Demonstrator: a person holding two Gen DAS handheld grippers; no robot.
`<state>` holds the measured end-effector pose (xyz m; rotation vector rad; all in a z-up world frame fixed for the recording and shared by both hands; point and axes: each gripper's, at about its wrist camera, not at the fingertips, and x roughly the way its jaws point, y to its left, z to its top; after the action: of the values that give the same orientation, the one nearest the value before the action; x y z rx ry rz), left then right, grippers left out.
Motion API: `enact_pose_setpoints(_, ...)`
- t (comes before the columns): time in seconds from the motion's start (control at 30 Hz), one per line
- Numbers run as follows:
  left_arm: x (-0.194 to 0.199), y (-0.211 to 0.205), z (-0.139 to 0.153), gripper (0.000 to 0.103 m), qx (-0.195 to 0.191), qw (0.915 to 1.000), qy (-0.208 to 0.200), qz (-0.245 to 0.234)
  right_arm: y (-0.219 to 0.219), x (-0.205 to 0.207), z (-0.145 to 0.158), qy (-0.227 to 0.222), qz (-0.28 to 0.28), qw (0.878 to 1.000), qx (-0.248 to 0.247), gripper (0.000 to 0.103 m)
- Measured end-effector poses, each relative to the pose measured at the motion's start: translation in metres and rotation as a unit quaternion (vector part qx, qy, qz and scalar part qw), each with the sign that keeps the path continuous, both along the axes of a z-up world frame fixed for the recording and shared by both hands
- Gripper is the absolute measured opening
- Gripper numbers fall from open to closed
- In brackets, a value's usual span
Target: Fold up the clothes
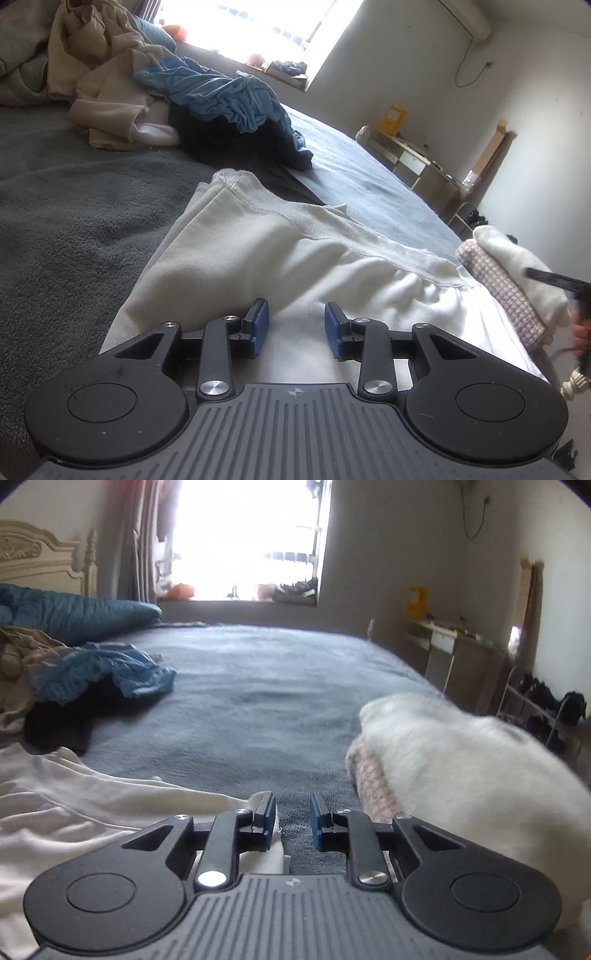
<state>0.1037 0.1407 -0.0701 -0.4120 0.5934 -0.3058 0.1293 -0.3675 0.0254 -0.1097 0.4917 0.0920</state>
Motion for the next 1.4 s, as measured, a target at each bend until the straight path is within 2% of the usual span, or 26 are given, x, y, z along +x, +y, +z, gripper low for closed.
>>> enact_pose_setpoints(0.1,-0.008,0.0,0.008,0.033,-0.006,0.9999,-0.01,0.004,-0.011,-0.064,0.031,-0.017,0.029,0.999,0.027,0.024)
enact_pose_setpoints(0.2,-0.017,-0.005,0.016,0.033,-0.009,0.9996,-0.025,-0.001,0.0,-0.099,0.029,-0.001,0.069,0.997,0.036,0.024)
enact_pose_setpoints(0.3,-0.024,-0.016,0.019,0.033,-0.003,0.9998,-0.021,-0.003,0.031,-0.116,-0.005,0.02,0.11,0.993,0.032,0.024)
enact_pose_setpoints(0.4,-0.025,-0.025,0.014,0.033,0.01,0.9999,-0.007,-0.001,0.053,-0.125,-0.042,0.034,0.14,0.988,0.058,0.022)
enact_pose_setpoints(0.47,-0.023,-0.028,0.007,0.033,0.027,0.9996,0.005,0.006,0.051,-0.13,-0.064,0.044,0.138,0.988,0.058,0.022)
enact_pose_setpoints(0.53,-0.021,-0.026,0.0,0.033,0.033,0.9993,0.014,0.015,0.023,-0.139,-0.081,0.051,0.095,0.993,0.043,0.021)
enact_pose_setpoints(0.6,-0.021,-0.019,-0.002,0.033,0.017,0.9995,0.018,0.019,-0.005,-0.149,-0.098,0.058,0.05,0.997,0.031,0.019)
enact_pose_setpoints(0.63,-0.021,-0.017,-0.001,0.033,0.013,0.9995,0.02,0.022,-0.028,-0.154,-0.098,0.065,0.016,0.997,0.05,0.013)
enact_pose_setpoints(0.67,-0.022,-0.014,0.0,0.033,0.01,0.9994,0.022,0.025,-0.049,-0.158,-0.098,0.071,-0.019,0.995,0.068,0.022)
enact_pose_setpoints(0.73,-0.025,-0.01,0.004,0.033,0.0,0.9991,0.025,0.033,-0.075,-0.166,-0.093,0.076,-0.078,0.99,0.092,0.022)
enact_pose_setpoints(0.77,-0.029,-0.007,0.006,0.033,-0.009,0.9989,0.026,0.038,-0.085,-0.173,-0.09,0.071,-0.087,0.985,0.131,0.022)
enact_pose_setpoints(0.8,-0.035,-0.003,0.009,0.033,-0.02,0.9985,0.026,0.043,-0.095,-0.18,-0.086,0.066,-0.094,0.978,0.173,0.023)
enact_pose_setpoints(0.83,-0.042,0.0,0.012,0.033,-0.031,0.9981,0.023,0.049,-0.104,-0.188,-0.085,0.062,-0.092,0.966,0.234,0.024)
enact_pose_setpoints(0.9,-0.057,0.008,0.017,0.034,-0.059,0.9963,0.017,0.061,-0.112,-0.195,-0.089,0.069,-0.089,0.929,0.352,0.03)
enact_pose_setpoints(0.97,-0.075,0.017,0.018,0.037,-0.098,0.9924,0.015,0.073,-0.107,-0.193,-0.101,0.086,-0.077,0.89,0.441,0.039)
enact_pose_setpoints(1.03,-0.089,0.025,0.012,0.043,-0.141,0.9862,0.022,0.084,-0.098,-0.185,-0.119,0.113,-0.07,0.849,0.511,0.041)
enact_pose_setpoints(1.1,-0.099,0.031,0.001,0.047,-0.18,0.9785,0.033,0.095,-0.086,-0.171,-0.136,0.139,-0.073,0.819,0.551,0.041)
enact_pose_setpoints(1.13,-0.102,0.034,-0.005,0.052,-0.199,0.9739,0.039,0.101,-0.08,-0.165,-0.144,0.151,-0.075,0.805,0.569,0.041)
enact_pose_setpoints(1.2,-0.109,0.041,-0.018,0.057,-0.237,0.9636,0.05,0.113,-0.075,-0.154,-0.15,0.153,-0.089,0.797,0.577,0.041)
enact_pose_setpoints(1.3,-0.108,0.052,-0.033,0.058,-0.29,0.9451,0.054,0.14,-0.071,-0.142,-0.154,0.144,-0.096,0.784,0.596,0.042)
enact_pose_setpoints(1.37,-0.105,0.06,-0.04,0.058,-0.322,0.9329,0.051,0.152,-0.07,-0.138,-0.154,0.143,-0.105,0.78,0.6,0.042)
enact_pose_setpoints(1.4,-0.101,0.062,-0.04,0.058,-0.325,0.9316,0.048,0.156,-0.071,-0.137,-0.154,0.142,-0.113,0.777,0.603,0.04)
